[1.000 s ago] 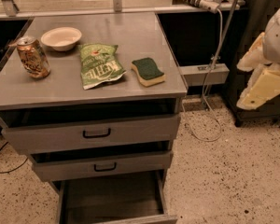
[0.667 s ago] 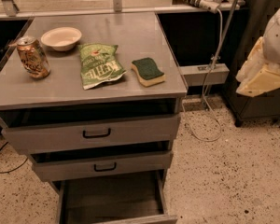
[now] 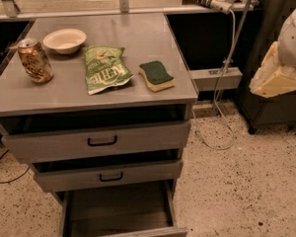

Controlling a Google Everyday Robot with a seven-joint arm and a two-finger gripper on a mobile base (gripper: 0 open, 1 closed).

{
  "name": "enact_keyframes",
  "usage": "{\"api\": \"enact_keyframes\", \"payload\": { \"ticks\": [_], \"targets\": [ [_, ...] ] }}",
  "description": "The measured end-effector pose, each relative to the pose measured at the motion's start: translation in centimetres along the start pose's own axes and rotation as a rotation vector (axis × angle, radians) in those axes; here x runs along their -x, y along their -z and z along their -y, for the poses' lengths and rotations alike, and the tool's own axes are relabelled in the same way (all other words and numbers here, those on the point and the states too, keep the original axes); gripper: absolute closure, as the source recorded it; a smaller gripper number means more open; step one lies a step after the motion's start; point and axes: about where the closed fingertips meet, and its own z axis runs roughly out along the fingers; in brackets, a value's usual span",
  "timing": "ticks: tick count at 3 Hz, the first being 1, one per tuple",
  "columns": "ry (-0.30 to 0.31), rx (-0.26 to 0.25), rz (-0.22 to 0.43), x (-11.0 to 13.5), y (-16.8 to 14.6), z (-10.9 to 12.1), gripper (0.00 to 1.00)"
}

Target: Close bottom drawer

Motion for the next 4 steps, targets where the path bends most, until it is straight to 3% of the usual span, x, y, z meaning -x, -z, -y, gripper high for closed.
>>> {"api": "enact_keyframes", "payload": {
  "ticks": [1, 2, 4],
  "targets": [
    [0.002, -0.006, 0.006, 0.3, -1.0, -0.8, 1.00],
    [0.005, 0.000, 0.034, 1.0, -4.2, -3.1, 1.00],
    [-0.012, 0.119, 0.087, 0.8, -15.0, -8.6, 1.00]
  ]
}}
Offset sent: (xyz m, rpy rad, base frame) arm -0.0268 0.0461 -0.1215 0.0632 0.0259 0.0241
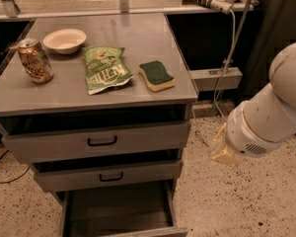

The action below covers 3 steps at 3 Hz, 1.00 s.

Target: Close bottom drawer

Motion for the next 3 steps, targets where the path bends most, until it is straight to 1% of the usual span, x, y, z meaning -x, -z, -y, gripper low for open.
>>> {"api": "enact_keyframes", "payload": {
  "ticks": [1, 2, 3],
  "targets": [
    [0.000, 0.000, 0.000, 0.0, 0.0, 0.0, 1.00],
    [-0.062, 0.026, 0.011, -0.8, -3.3, -1.8, 1.00],
    [-0.153, 0.080, 0.020, -2.2, -10.1, -4.7, 1.00]
  ]
}}
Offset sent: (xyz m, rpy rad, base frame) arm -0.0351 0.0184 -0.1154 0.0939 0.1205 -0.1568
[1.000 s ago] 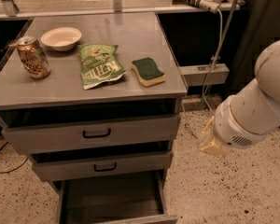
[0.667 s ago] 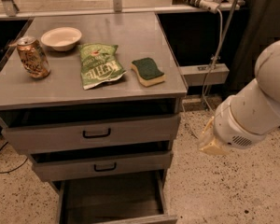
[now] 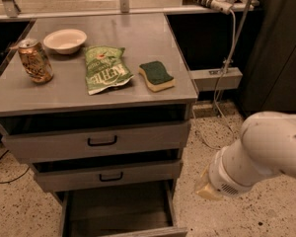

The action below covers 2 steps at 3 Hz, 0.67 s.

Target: Close bottom drawer

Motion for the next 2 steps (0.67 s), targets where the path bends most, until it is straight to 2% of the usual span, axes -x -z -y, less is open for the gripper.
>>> {"api": "enact_keyframes", "payload": {
  "ticks": [1, 2],
  "targets": [
    [-0.066, 0.078, 0.015, -1.07, -5.98, -1.66, 1.00],
    [-0.066, 0.078, 0.015, -1.07, -5.98, -1.66, 1.00]
  ]
}}
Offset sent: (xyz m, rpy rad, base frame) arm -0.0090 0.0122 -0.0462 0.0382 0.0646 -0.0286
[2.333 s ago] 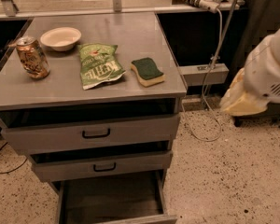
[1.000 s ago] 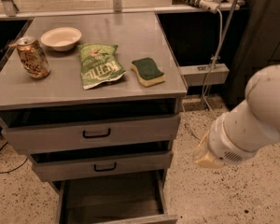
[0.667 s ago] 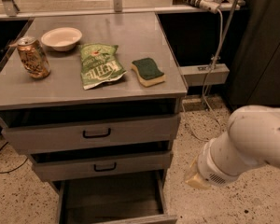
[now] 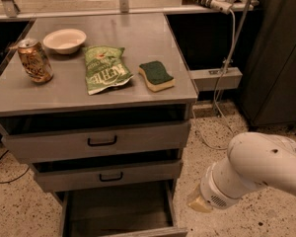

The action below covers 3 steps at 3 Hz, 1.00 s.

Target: Close bottom drawer

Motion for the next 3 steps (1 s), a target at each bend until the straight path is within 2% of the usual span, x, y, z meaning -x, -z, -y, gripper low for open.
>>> {"api": "enact_keyframes", "payload": {
  "ticks": [1, 2, 3],
  "targets": [
    [-0.035, 0.018, -0.004, -1.4, -3.7, -0.6, 1.00],
    [-0.117, 0.052, -0.017, -4.6, -11.2, -1.0, 1.00],
    [-0.188, 0.083, -0.028, -6.8, -17.2, -0.8, 1.00]
  ]
}}
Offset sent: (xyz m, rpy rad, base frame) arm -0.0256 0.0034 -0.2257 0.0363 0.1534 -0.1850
